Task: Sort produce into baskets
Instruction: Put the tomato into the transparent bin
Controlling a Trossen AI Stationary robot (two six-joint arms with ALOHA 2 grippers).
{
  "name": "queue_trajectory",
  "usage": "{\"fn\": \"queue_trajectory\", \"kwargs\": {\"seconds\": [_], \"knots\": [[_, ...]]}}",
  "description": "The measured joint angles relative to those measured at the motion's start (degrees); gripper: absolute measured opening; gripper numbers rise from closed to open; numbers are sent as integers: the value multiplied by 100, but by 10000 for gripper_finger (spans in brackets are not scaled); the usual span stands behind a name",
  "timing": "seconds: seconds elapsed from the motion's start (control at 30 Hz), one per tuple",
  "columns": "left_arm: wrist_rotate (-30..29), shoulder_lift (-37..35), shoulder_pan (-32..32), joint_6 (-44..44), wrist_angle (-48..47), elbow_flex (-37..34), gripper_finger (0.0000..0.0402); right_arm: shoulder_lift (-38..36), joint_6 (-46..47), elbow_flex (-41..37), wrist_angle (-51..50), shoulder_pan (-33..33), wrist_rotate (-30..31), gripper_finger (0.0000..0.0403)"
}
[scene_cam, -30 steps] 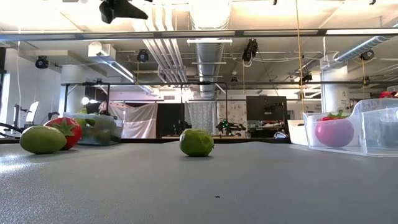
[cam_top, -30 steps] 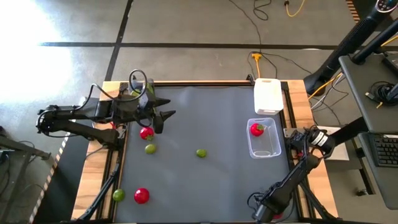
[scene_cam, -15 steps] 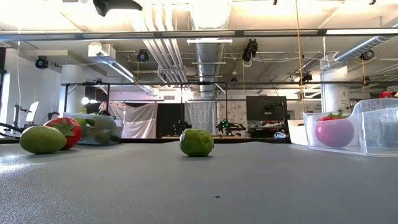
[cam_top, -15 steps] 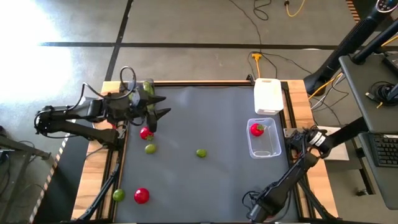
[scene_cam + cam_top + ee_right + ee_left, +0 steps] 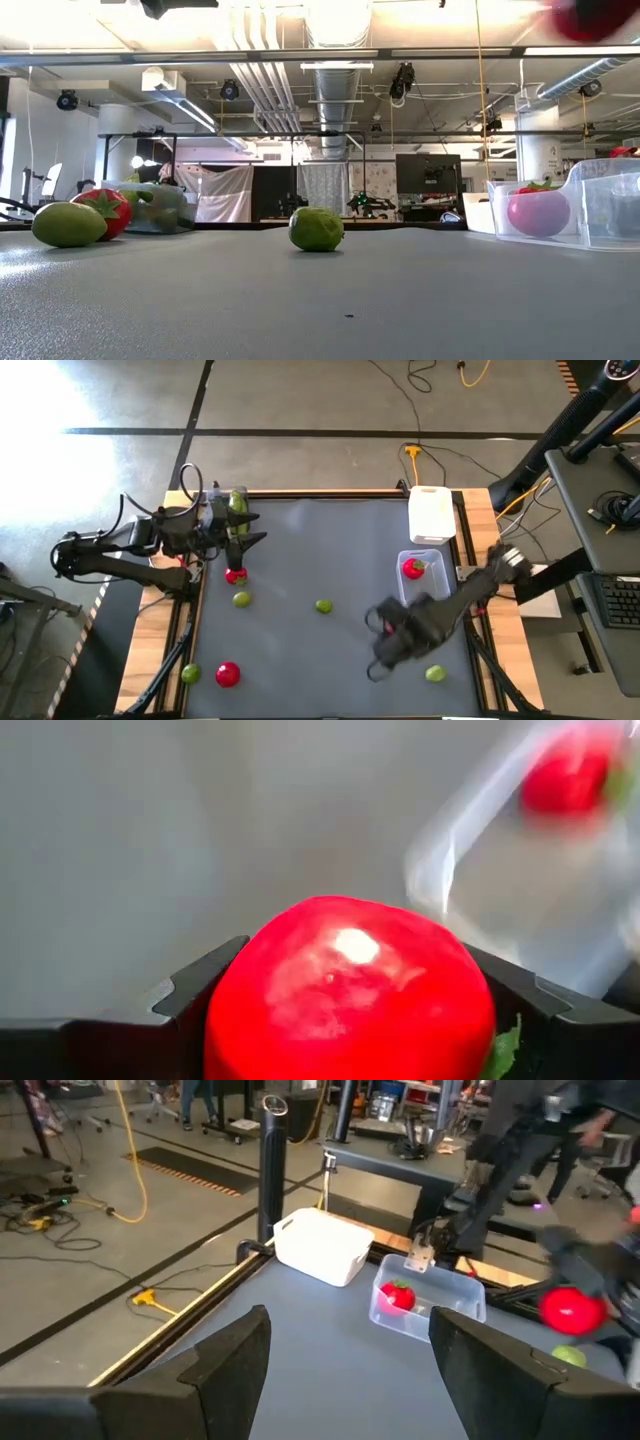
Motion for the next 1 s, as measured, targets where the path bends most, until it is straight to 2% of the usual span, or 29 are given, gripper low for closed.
{"fn": "queue_trajectory", "kwargs": {"seconds": [0.07,0.13,0.23,0.33,0.43,0.57,0.73,0.87,1.0], "knots": [[231,-8,-4,-98,18,0,256,-410,32,-327,174,-284,757,289],[518,-41,-6,-240,41,0,256,-731,23,-725,-46,-609,947,289],[918,-73,-27,-458,34,0,256,-1211,18,-1599,2,-987,930,289],[1216,-79,-110,-618,-3,-7,256,-1848,146,-2580,763,-1328,755,289],[1261,-64,-214,-685,-5,-11,256,-2304,522,-3538,1520,-1630,701,289],[1243,18,-267,-787,-4,-11,256,-2738,1294,-4463,1909,-1974,577,290],[1204,181,-267,-811,160,-12,256,-2854,1205,-5133,2884,-2253,324,290],[1207,297,-267,-876,301,-15,256,-2696,1209,-5389,2892,-2359,98,299],[1207,360,-267,-926,313,-17,256,-2621,1147,-5395,2962,-2352,108,333]]}}
